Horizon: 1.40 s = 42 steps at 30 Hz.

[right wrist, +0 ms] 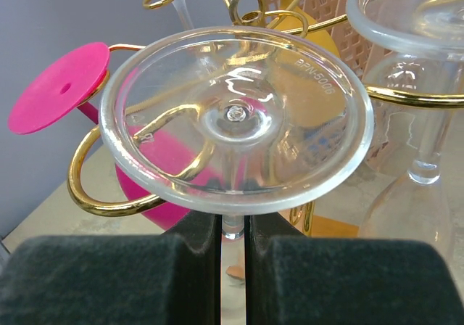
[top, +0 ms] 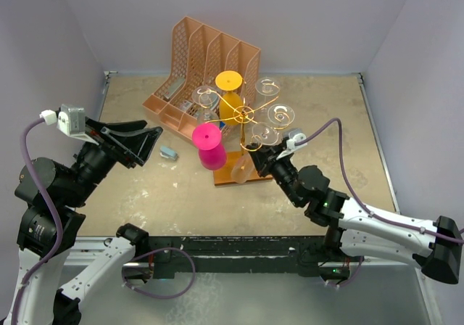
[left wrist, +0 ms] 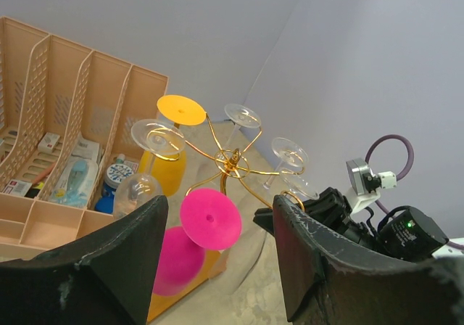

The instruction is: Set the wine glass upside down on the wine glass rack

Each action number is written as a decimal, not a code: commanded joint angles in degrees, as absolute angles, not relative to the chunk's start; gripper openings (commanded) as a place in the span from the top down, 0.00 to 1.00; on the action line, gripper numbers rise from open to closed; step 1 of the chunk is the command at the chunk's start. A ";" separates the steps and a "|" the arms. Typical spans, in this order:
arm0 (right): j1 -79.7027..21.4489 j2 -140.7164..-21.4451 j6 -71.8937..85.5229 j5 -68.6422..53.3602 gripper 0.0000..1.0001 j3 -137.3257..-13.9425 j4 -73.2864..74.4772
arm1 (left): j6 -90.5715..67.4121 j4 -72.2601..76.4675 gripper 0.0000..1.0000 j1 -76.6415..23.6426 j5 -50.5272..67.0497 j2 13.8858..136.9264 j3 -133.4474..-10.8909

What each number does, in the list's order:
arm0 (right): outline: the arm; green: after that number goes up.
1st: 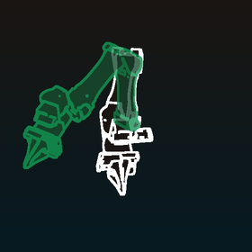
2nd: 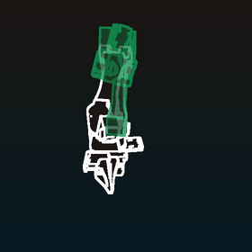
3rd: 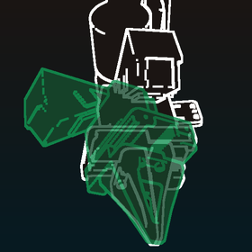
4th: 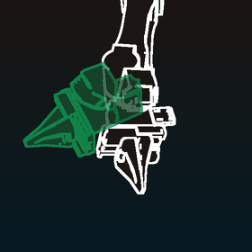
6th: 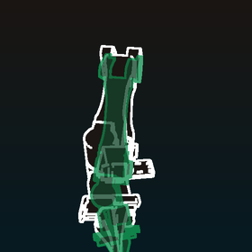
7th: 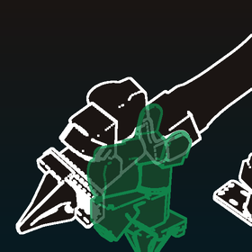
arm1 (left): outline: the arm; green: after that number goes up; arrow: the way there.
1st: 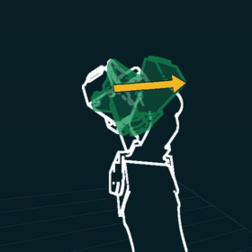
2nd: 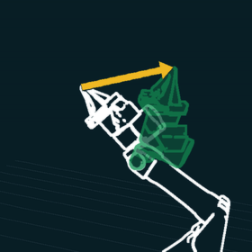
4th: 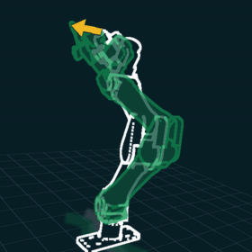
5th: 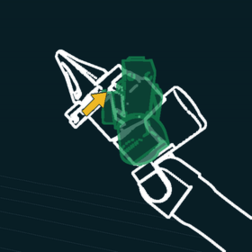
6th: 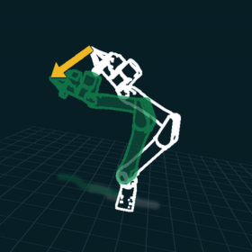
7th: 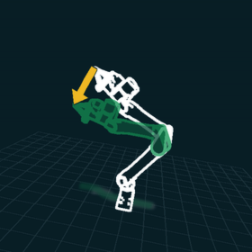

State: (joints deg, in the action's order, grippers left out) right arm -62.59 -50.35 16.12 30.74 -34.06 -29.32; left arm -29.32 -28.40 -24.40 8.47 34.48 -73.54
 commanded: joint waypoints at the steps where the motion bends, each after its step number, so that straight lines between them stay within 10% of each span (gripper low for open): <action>1: -62.93 -48.88 13.65 29.96 1.00 -36.65 -33.98 | -28.25 -26.74 0.43 -24.26 7.76 34.80 -74.37; 42: -62.67 -51.44 1.63 18.67 1.00 -38.16 -30.58 | -28.04 -27.73 0.43 -24.26 7.30 34.36 -74.75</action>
State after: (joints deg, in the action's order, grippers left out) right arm -62.52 -53.78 3.01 22.94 -36.64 -27.18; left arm -29.28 -28.64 -24.40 7.99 34.48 -73.54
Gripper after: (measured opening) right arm 0.079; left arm 0.571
